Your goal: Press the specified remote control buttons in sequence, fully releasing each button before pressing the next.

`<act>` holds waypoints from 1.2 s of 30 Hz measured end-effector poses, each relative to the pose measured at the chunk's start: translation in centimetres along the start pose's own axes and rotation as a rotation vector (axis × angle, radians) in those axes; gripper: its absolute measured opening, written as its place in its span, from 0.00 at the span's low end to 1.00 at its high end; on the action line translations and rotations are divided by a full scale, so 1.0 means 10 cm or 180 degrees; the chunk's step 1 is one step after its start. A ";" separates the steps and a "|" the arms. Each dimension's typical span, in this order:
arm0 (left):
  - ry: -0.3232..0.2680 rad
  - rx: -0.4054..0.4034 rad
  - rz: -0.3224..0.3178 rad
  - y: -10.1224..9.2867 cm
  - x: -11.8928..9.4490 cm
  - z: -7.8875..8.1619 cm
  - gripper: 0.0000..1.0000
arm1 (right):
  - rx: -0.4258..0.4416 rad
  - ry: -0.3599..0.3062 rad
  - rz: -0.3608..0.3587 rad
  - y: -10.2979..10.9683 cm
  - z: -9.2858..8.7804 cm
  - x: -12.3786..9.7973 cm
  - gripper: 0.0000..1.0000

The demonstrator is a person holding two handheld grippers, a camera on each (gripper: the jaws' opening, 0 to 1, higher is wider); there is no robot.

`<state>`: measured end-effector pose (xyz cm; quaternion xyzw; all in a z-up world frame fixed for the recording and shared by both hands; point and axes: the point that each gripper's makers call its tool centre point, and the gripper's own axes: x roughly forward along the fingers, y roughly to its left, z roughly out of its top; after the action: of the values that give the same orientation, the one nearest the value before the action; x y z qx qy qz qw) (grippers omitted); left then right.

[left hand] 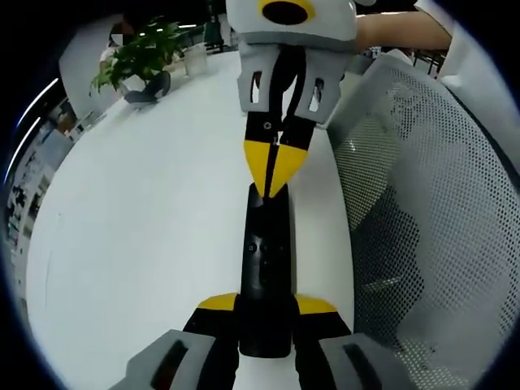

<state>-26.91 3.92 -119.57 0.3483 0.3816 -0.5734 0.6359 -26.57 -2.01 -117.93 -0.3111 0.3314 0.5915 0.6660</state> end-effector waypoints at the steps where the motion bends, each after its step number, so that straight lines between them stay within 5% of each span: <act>1: 0.0028 0.0006 0.0001 0.00 0.00 0.00 0.22 | -0.0040 0.0005 0.0015 0.01 0.02 0.01 0.00; 15: 0.0030 0.0013 -0.0007 -0.01 0.00 -0.01 0.22 | -0.0821 0.0439 -0.0033 0.04 0.03 0.10 0.00; 18: 0.0049 0.0011 -0.0013 0.00 0.00 -0.01 0.22 | -0.0697 0.0380 -0.0051 0.02 0.03 0.10 0.00; 21: 0.0060 0.0002 -0.0016 0.00 0.00 -0.01 0.22 | -0.0211 0.0007 0.0013 0.01 0.05 0.08 0.00; 24: 0.0064 -0.0002 -0.0016 0.00 0.00 -0.01 0.22 | 0.0091 -0.0147 -0.0020 -0.02 0.05 0.05 0.03; 36: -0.0042 0.0005 -0.0019 0.00 -0.01 -0.02 0.22 | -0.0584 0.0141 0.0229 0.05 0.07 0.11 0.06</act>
<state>-26.94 4.11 -119.57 0.3439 0.3779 -0.5779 0.6364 -26.95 -0.78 -118.46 -0.3716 0.3014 0.6359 0.6056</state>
